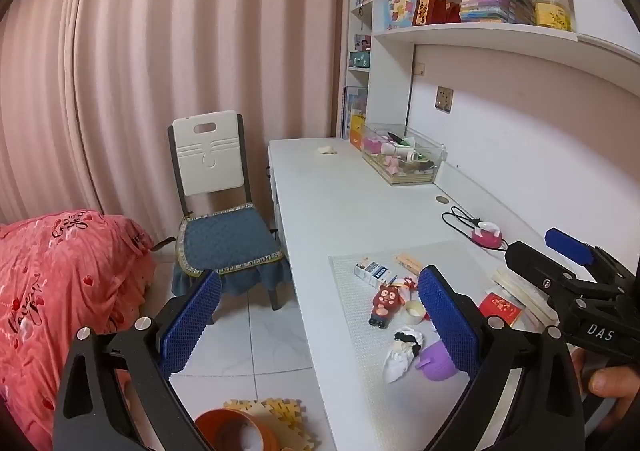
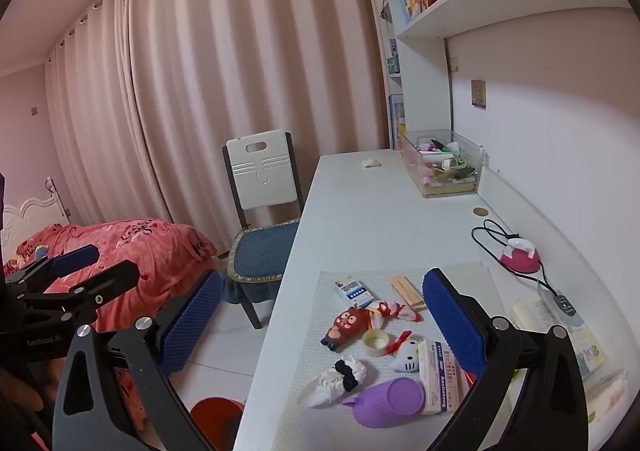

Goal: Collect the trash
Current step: 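Move both tools toward the items on the desk mat, then grasp the purple cup with the right tool while the left tool grasps the white tissue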

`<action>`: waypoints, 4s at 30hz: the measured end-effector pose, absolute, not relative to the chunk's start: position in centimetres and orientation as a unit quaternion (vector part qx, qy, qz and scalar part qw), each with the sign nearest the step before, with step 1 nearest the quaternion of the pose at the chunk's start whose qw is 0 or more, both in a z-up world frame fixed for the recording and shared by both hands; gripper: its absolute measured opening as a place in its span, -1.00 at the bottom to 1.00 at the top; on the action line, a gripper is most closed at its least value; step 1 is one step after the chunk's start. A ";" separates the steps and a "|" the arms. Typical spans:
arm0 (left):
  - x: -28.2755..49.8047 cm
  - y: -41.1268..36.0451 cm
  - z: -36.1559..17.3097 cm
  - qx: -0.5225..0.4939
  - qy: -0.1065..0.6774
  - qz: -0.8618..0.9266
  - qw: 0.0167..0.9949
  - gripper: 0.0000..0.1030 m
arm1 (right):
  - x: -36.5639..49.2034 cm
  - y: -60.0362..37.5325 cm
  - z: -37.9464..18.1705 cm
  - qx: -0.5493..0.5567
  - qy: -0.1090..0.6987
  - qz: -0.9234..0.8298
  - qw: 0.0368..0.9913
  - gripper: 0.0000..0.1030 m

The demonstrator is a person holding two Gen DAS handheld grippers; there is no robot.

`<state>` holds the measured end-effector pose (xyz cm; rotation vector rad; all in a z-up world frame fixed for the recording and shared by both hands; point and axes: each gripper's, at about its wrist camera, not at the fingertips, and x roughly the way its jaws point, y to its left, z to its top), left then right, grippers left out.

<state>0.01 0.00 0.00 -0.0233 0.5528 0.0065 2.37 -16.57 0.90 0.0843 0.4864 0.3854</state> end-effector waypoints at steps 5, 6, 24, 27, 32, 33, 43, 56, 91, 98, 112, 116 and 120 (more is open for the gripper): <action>0.0 0.1 -0.1 -0.013 0.279 0.004 0.960 0.89 | 2.4 -16.5 0.8 0.043 0.242 0.189 0.951 0.91; -0.1 0.1 0.0 -0.013 0.279 0.004 0.960 0.89 | 2.4 -16.4 0.8 0.043 0.243 0.189 0.951 0.91; -0.1 0.6 -0.4 -0.012 0.273 0.005 0.962 0.89 | 2.6 -16.3 0.7 0.044 0.243 0.191 0.950 0.91; 0.1 0.5 -0.4 -0.012 0.272 0.007 0.962 0.89 | 2.6 -16.2 0.7 0.043 0.243 0.192 0.950 0.91; 0.1 0.7 -0.2 -0.013 0.272 0.006 0.962 0.89 | 2.8 -16.1 0.6 0.042 0.243 0.197 0.949 0.91; 0.1 0.7 -0.2 -0.013 0.275 0.006 0.961 0.89 | 2.8 -16.0 0.6 0.042 0.243 0.197 0.949 0.91; -0.1 0.3 -0.4 0.000 0.280 -0.007 0.960 0.89 | 2.5 -16.4 0.4 0.049 0.247 0.187 0.950 0.91; 0.4 -3.0 -1.7 0.053 0.298 -0.079 0.950 0.89 | 0.1 -20.4 -0.5 0.076 0.266 0.110 0.955 0.91; 2.6 -8.9 -8.3 0.069 0.456 -0.190 0.867 0.89 | 2.3 -26.2 -9.9 0.111 0.458 0.116 0.874 0.91; 3.8 -8.6 -10.9 0.118 0.478 -0.231 0.839 0.89 | 4.4 -24.8 -11.6 0.034 0.462 0.215 0.860 0.91; 7.6 -8.1 -15.3 0.209 0.471 -0.320 0.795 0.89 | 7.7 -21.0 -14.0 -0.106 0.422 0.390 0.812 0.69; 8.9 -8.1 -16.3 0.237 0.469 -0.325 0.786 0.89 | 9.3 -20.6 -15.4 -0.141 0.434 0.385 0.802 0.57; 9.7 -8.2 -17.0 0.238 0.469 -0.350 0.775 0.89 | 10.6 -20.3 -16.5 -0.162 0.440 0.394 0.791 0.57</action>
